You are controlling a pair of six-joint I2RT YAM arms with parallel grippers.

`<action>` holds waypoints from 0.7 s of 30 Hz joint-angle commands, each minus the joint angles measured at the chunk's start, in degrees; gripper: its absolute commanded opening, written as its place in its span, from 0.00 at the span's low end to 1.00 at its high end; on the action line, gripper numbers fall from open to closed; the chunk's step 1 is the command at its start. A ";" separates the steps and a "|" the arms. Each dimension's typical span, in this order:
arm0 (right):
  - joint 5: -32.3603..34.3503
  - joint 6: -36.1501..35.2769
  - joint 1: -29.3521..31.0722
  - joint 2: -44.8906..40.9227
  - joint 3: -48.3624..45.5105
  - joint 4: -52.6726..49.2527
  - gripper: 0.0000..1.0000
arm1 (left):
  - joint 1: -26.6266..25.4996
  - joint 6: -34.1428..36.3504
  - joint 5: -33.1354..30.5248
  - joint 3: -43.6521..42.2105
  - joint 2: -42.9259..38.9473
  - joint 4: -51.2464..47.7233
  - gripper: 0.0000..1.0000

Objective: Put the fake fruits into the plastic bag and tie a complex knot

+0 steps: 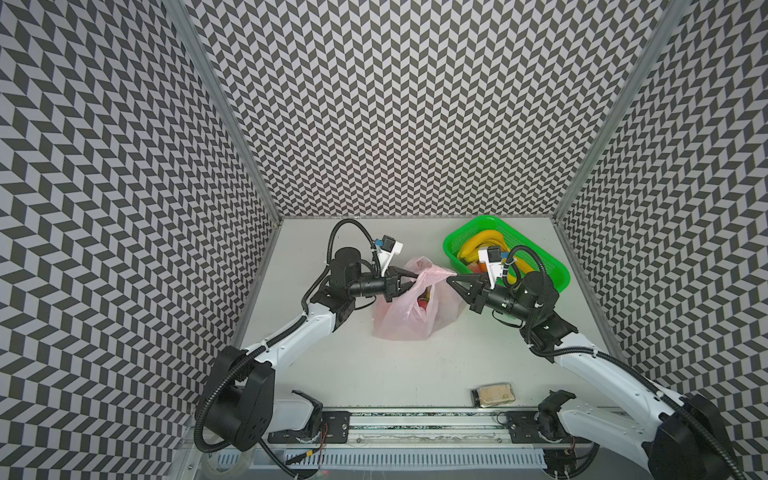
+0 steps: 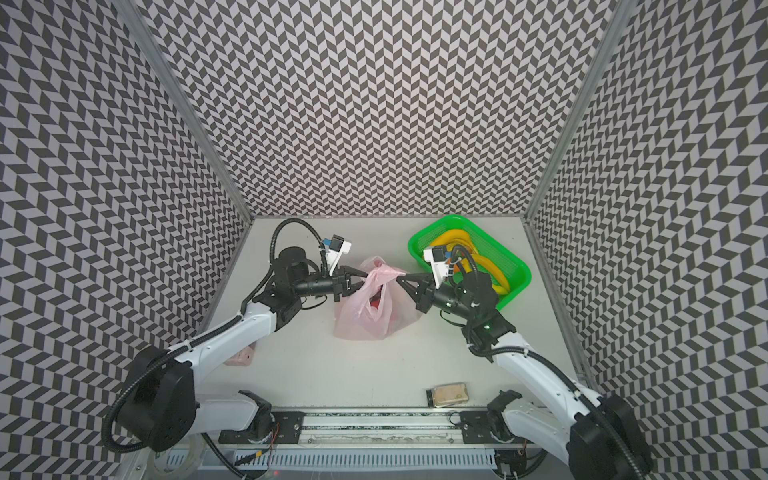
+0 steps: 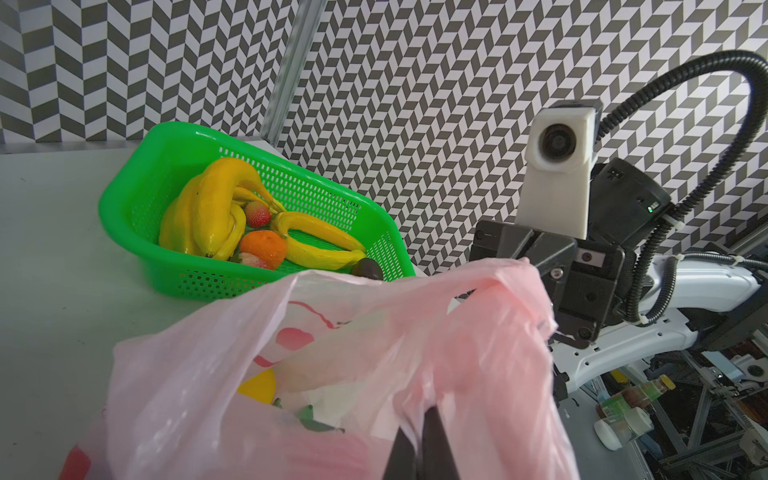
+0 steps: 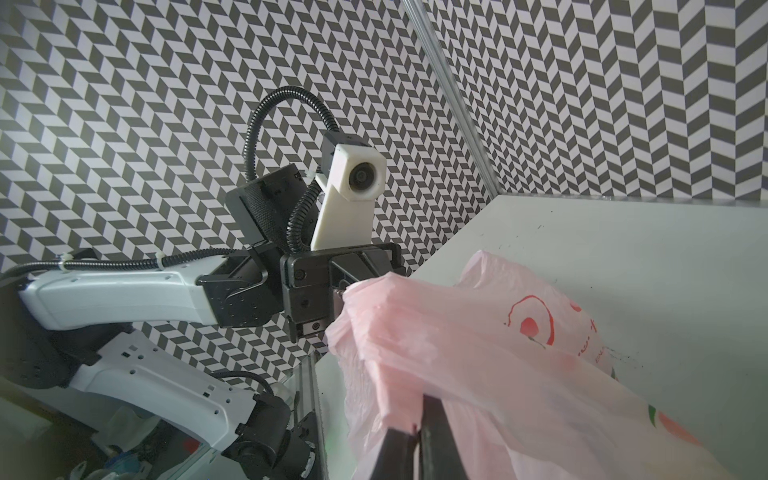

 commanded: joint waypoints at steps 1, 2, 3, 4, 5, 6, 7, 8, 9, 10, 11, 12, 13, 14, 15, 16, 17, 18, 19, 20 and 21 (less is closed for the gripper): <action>1.33 -0.63 0.17 -1.39 1.55 1.59 0.00 | -0.30 1.18 -0.25 2.17 0.09 -1.10 0.00; 1.72 -0.80 0.18 -1.69 1.46 1.18 0.00 | -0.25 1.45 -0.61 2.17 -0.17 -1.41 0.00; 2.17 -1.09 0.17 -2.05 1.48 0.72 0.00 | -0.20 1.67 -0.71 2.24 -0.32 -1.62 0.00; 2.65 -1.50 0.19 -2.41 1.34 0.13 0.00 | 0.00 1.89 -0.86 2.26 -0.60 -2.01 0.00; 3.34 -1.84 0.17 -2.91 1.28 -0.74 0.00 | 0.17 1.98 -0.94 2.26 -0.77 -2.21 0.00; 4.06 -2.10 0.16 -3.38 1.08 -1.74 0.00 | 0.50 2.07 -1.01 2.19 -0.97 -2.48 0.00; 5.04 -2.23 0.16 -3.99 0.87 -2.77 0.00 | 0.79 2.16 -0.98 2.17 -1.18 -2.84 0.00; 6.21 -2.37 0.20 -4.66 0.44 -3.92 0.00 | 1.10 2.32 -1.03 2.10 -1.43 -3.08 0.00; 7.40 -2.42 0.19 -5.30 -0.06 -4.75 0.00 | 1.40 2.34 -1.08 2.00 -1.65 -3.28 0.00; 8.39 -2.51 0.23 -6.08 -0.65 -5.53 0.00 | 1.68 2.34 -1.22 2.00 -1.88 -3.63 0.00; 9.36 -2.48 0.23 -6.81 -1.48 -6.04 0.00 | 1.88 2.34 -1.31 1.91 -2.09 -3.95 0.00; 10.11 -2.49 0.15 -7.42 -2.11 -6.44 0.00 | 2.14 2.34 -1.47 1.91 -2.29 -4.22 0.00; 10.81 -2.42 0.14 -8.08 -2.86 -7.05 0.00 | 2.45 3.33 -1.71 1.87 -2.40 -4.68 0.00; 11.61 -2.17 0.14 -8.59 -3.52 -7.59 0.00 | 2.61 3.89 -1.84 1.75 -2.59 -5.05 0.00; 12.47 -2.12 0.08 -9.18 -4.20 -8.42 0.00 | 2.86 4.26 -2.27 1.67 -2.72 -5.68 0.00; 13.32 -2.23 0.07 -9.69 -4.85 -9.36 0.00 | 3.11 4.60 -2.73 1.58 -2.81 -6.40 0.00; 14.21 -2.27 -0.08 -10.02 -5.44 -10.32 0.00 | 3.34 5.11 -3.25 1.47 -2.98 -7.08 0.00; 14.94 -2.37 -0.17 -10.50 -5.95 -11.26 0.00 | 3.56 5.61 -3.80 1.37 -3.06 -7.90 0.00; 15.44 -2.46 -0.20 -10.85 -6.55 -11.83 0.00 | 3.85 5.88 -4.33 1.17 -3.16 -8.38 0.00; 15.80 -2.37 -0.36 -11.05 -6.97 -12.37 0.00 | 3.94 6.17 -4.69 0.82 -3.27 -8.70 0.00; 15.88 -2.37 -0.40 -11.22 -7.35 -12.85 0.00 | 4.11 6.33 -5.14 0.60 -3.44 -9.02 0.00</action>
